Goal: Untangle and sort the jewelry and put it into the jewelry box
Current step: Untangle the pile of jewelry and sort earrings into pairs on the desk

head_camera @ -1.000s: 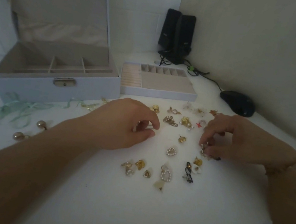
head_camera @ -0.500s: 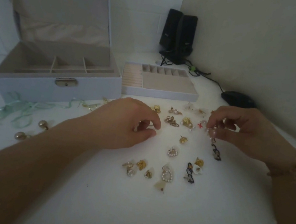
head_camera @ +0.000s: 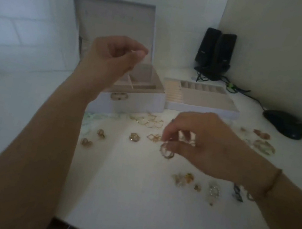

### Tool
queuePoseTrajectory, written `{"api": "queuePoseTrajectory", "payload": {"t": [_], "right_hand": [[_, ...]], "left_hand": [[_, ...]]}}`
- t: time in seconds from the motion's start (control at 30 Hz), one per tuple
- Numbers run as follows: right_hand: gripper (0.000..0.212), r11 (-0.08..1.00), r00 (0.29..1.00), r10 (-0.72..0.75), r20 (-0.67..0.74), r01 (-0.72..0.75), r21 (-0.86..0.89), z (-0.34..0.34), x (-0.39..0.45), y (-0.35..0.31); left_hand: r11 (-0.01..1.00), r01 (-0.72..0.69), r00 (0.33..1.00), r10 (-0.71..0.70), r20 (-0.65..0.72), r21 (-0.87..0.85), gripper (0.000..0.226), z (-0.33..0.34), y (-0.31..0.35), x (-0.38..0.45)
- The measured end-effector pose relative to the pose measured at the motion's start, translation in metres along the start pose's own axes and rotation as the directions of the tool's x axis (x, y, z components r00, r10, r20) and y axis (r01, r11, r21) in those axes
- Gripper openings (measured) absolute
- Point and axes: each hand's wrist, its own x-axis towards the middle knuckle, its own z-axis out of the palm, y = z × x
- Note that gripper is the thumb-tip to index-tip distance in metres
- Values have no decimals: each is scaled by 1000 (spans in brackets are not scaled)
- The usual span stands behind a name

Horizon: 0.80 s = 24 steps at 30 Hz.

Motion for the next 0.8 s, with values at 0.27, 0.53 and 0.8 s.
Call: {"api": "queuePoseTrajectory", "payload": {"t": [0.27,0.53,0.8], "right_hand": [[4,989,987,-124,100,130,-63,72,63,-71],[8,996,990,-67,124,74,-55,90,65,-81],[3,994,983,47,-178,-28,106,17,67,-47]], "left_hand": [[962,-56,993,82,-86,266,7,-59,-32,-29],[924,-86,965,-15,262,373,10,-68,-42,-49],[817,-160,741,-272,614,554,62,-91,-42,-53]]}}
